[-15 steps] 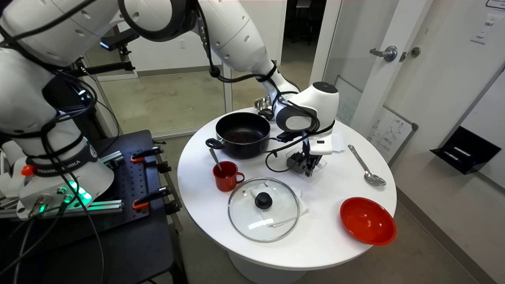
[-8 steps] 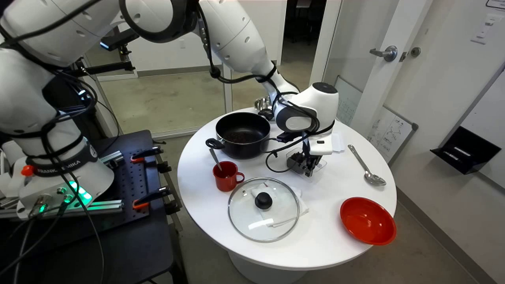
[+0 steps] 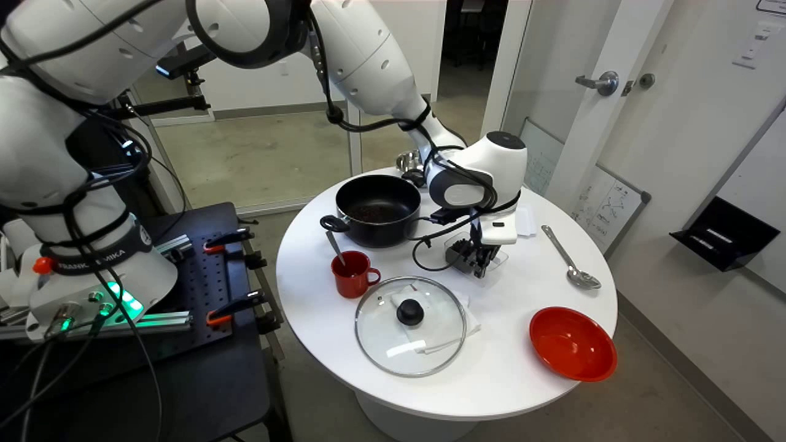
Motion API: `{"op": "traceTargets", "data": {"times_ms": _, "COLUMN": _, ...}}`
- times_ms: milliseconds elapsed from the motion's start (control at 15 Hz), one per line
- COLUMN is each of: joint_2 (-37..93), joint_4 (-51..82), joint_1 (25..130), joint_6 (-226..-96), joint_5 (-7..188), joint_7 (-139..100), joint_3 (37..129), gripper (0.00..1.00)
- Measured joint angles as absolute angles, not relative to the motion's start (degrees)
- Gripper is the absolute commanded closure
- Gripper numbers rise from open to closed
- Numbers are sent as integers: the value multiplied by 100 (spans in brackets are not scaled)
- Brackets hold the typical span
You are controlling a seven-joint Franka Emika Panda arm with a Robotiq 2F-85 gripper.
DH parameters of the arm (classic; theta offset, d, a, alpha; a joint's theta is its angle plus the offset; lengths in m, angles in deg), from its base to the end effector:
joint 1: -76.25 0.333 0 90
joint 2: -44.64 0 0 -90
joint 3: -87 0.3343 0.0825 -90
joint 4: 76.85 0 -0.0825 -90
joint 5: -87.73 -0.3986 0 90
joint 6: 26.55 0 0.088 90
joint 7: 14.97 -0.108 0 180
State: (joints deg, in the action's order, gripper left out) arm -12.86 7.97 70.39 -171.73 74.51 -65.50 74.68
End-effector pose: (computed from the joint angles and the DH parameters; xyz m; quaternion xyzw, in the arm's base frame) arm 0.7032 -0.2053 0.0866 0.8013 -0.5967 0.0432 0.0078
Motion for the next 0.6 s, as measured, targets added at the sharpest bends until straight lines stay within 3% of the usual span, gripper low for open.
{"op": "traceTargets", "data": {"times_ms": 67, "joint_2": -1285, "joint_4": 797, "joint_1": 7037, "joint_6": -17165, "joint_5": 7448, "joint_7": -6550, "joint_3": 7469, "gripper": 72}}
{"op": "traceTargets", "data": {"times_ms": 200, "joint_2": -1286, "joint_4": 797, "joint_1": 7035, "joint_6": -17161, "joint_5": 7448, "joint_7": -6554, "joint_3": 7469, "gripper": 65}}
{"op": "traceTargets", "data": {"times_ms": 600, "joint_2": -1256, "joint_4": 797, "joint_1": 7034, "joint_6": -16905, "joint_5": 7448, "joint_7": -6551, "joint_3": 7469, "gripper": 20}}
